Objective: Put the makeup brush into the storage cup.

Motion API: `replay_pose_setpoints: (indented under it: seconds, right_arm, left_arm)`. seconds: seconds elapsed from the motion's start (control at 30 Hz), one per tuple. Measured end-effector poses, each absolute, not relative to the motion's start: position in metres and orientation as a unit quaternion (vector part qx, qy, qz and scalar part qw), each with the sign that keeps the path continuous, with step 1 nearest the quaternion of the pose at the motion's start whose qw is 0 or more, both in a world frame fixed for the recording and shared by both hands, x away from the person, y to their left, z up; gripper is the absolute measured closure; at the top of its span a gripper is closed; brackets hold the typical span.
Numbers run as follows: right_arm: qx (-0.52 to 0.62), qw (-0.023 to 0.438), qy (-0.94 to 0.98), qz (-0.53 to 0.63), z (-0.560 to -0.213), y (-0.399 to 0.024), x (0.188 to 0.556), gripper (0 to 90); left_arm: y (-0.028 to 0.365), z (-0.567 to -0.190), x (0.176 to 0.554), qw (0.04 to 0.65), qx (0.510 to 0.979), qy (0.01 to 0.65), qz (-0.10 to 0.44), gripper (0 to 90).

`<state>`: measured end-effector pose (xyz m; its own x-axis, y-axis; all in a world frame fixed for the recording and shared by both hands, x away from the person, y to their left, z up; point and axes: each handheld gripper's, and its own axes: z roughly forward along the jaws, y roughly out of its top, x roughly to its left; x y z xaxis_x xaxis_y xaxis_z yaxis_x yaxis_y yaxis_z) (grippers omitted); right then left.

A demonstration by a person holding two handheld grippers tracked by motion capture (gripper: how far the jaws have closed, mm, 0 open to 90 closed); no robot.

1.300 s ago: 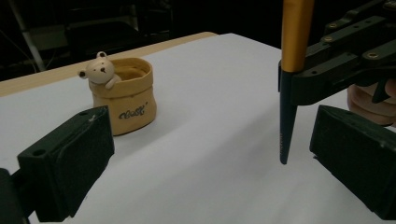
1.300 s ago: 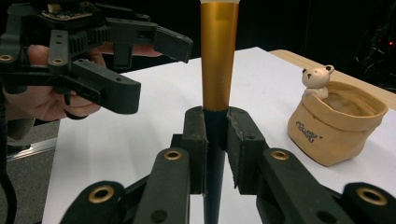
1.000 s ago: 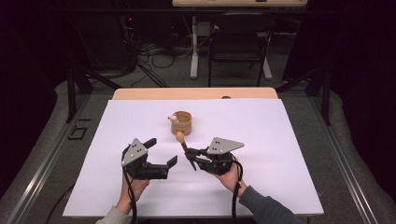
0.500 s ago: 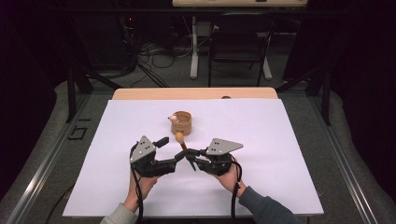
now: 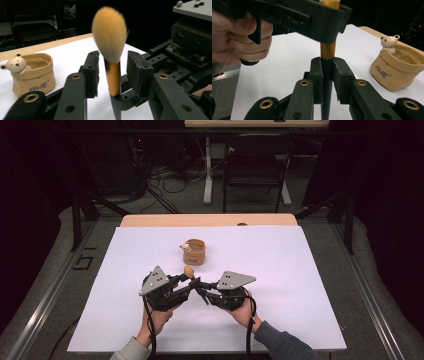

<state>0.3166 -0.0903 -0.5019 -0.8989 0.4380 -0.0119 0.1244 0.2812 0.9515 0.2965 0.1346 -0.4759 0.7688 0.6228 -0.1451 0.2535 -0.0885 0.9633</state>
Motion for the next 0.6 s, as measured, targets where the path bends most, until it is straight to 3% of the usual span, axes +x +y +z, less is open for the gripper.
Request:
replay_pose_setpoints:
  seconds: [0.23,0.6]
  right_arm:
    - [0.176,0.139,0.789,0.571,-0.5025,-0.088,0.3155,78.8]
    - [0.171,0.134,0.791,0.572,-0.5029,-0.0861,0.315,78.0]
  left_arm:
    - [0.1356,-0.4769,0.297,0.607,0.72,0.302,0.148,75.6]
    - [0.1355,-0.4762,0.295,0.607,0.727,0.284,0.15,78.2]
